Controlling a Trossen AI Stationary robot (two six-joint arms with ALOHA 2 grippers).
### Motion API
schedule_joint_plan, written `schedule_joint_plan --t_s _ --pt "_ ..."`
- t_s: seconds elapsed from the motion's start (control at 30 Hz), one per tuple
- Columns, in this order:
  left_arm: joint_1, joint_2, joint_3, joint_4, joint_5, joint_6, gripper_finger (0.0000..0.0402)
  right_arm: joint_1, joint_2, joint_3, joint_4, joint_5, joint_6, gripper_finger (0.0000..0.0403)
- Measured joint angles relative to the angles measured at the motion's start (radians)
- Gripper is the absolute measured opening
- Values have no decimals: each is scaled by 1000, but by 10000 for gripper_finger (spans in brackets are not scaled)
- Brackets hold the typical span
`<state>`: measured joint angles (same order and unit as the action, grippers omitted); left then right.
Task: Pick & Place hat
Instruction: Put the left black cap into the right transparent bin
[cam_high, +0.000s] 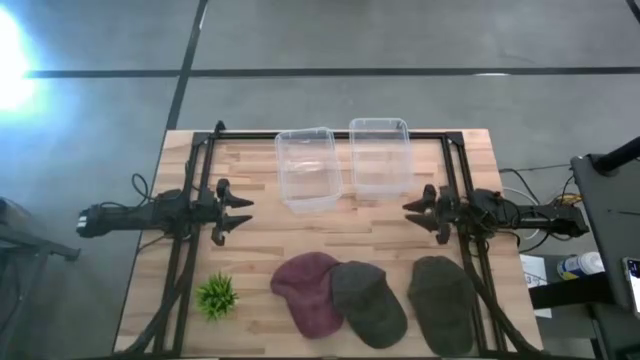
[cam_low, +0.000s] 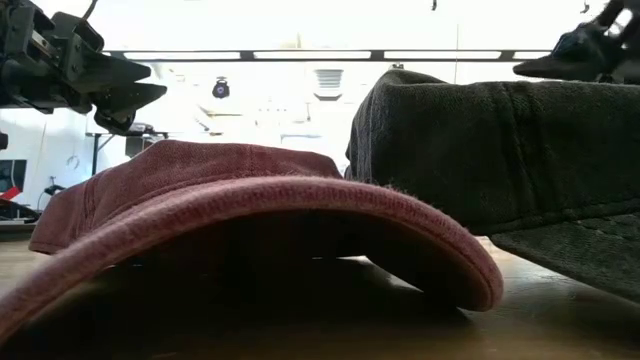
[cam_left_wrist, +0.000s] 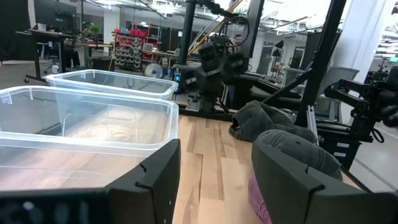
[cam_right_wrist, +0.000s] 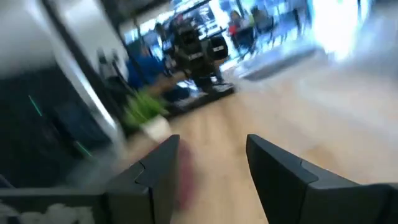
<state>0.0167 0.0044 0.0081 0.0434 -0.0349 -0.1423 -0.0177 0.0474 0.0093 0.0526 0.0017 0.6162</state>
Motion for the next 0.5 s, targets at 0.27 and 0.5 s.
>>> schedule_joint_plan --t_s 0.27,0.5 --pt "0 0 0 0 0 0 193 5 1 0 72 -27 490 185" --pt "0 0 0 0 0 0 193 26 38 1 175 -179 688 185"
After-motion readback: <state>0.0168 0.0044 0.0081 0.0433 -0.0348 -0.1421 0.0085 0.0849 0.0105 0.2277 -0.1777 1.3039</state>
